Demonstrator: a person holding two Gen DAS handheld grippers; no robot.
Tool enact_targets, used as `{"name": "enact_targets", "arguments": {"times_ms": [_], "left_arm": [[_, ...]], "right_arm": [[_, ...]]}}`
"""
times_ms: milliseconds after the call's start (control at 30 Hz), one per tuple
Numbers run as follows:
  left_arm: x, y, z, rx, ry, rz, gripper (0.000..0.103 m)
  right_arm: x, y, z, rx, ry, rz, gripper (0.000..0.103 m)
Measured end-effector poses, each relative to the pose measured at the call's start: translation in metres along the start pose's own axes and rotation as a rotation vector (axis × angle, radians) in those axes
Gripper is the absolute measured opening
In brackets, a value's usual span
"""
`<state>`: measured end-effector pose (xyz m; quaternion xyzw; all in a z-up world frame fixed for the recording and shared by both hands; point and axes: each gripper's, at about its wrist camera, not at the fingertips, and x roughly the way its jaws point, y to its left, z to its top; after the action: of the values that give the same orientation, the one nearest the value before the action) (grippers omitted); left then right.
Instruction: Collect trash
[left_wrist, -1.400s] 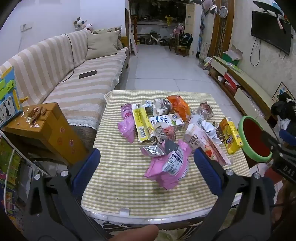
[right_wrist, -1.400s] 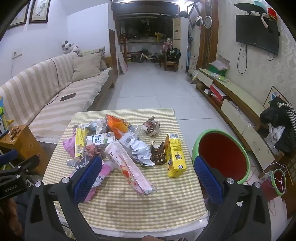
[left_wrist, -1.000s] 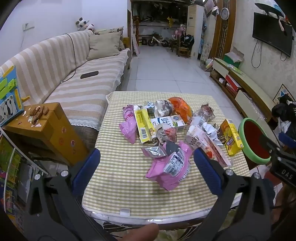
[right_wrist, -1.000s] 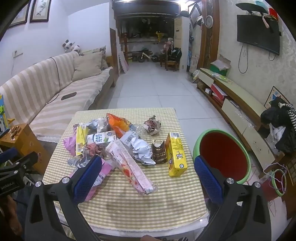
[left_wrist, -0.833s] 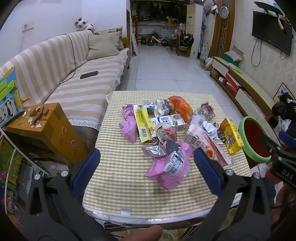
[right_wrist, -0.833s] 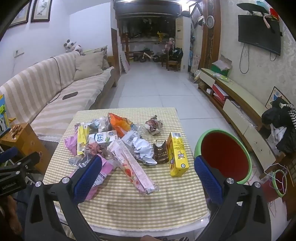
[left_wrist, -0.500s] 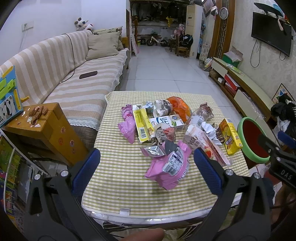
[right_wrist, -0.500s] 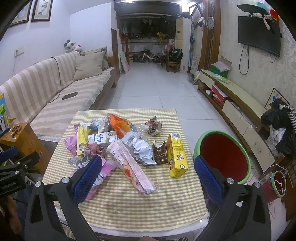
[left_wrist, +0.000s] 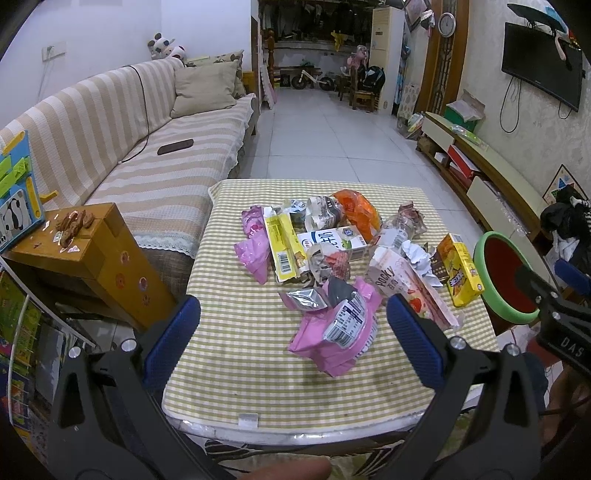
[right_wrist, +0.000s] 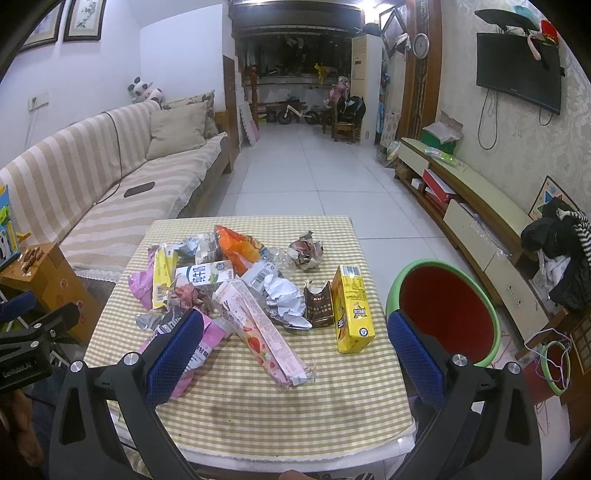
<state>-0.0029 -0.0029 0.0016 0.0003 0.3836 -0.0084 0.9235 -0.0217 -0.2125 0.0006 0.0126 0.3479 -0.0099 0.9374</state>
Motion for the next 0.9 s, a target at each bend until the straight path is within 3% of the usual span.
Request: {"name": "enact_targets", "arguments": {"times_ms": [900], "left_arm": [[0.0012,0.0021,-0.0012,-0.038,0.018,-0.031,0.099]], "right_arm": [[0.0034,-0.0025,-0.0012,0.008,0.015,0.007,0.096]]}}
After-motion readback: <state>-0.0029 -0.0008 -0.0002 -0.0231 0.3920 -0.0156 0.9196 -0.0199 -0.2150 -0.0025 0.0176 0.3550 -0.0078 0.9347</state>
